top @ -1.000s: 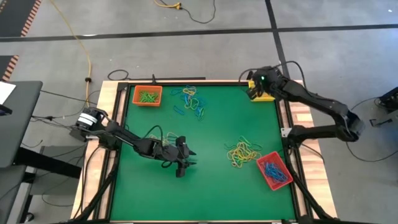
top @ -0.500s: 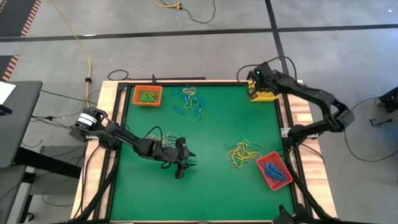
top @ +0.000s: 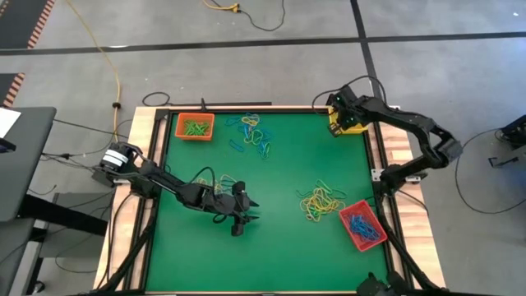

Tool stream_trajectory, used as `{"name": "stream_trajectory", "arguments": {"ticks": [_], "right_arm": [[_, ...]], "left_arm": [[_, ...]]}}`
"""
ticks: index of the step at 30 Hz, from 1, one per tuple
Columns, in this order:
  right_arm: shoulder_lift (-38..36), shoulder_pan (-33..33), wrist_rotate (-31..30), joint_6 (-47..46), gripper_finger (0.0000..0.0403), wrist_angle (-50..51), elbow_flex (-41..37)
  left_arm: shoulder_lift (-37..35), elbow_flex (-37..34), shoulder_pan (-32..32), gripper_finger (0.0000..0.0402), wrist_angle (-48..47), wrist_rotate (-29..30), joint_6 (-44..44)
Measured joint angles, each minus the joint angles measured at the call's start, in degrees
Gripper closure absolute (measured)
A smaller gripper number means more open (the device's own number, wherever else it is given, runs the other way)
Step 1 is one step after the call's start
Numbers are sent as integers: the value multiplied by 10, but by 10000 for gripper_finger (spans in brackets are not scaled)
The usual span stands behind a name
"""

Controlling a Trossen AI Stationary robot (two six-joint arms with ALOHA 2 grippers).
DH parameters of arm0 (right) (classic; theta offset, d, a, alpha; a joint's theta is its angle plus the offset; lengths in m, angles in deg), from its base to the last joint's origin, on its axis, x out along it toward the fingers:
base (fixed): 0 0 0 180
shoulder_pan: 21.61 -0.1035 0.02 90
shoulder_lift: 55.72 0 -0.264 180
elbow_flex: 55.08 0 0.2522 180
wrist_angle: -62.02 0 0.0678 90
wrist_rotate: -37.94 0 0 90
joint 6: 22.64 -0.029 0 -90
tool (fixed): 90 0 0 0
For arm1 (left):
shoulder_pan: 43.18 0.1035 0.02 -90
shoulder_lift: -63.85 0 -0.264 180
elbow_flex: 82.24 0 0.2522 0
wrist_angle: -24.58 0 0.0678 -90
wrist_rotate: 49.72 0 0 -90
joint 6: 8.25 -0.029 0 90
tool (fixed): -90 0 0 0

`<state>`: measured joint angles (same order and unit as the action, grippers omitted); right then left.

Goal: Sort rubber bands into baskets
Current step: Put the yellow rubber band into the yellow bin

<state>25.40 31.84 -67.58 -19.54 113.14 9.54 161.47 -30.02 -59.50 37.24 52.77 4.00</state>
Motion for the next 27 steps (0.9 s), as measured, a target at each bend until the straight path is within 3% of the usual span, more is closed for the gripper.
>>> {"name": "stream_trajectory", "arguments": {"ticks": [6, 10, 20, 27], "right_arm": [[-30, 0, 15, -2, 197, 6, 0], [-61, 0, 10, -16, 162, 16, 0], [-134, -35, 24, -41, 155, 17, 0], [-163, -130, 53, -67, 155, -7, -17]], "left_arm": [[0, 0, 0, 210, -1, 0, 0], [0, 0, 0, 210, -1, 0, 0], [0, 0, 0, 210, -1, 0, -5], [0, 0, 0, 210, -17, 23, -9]]}}
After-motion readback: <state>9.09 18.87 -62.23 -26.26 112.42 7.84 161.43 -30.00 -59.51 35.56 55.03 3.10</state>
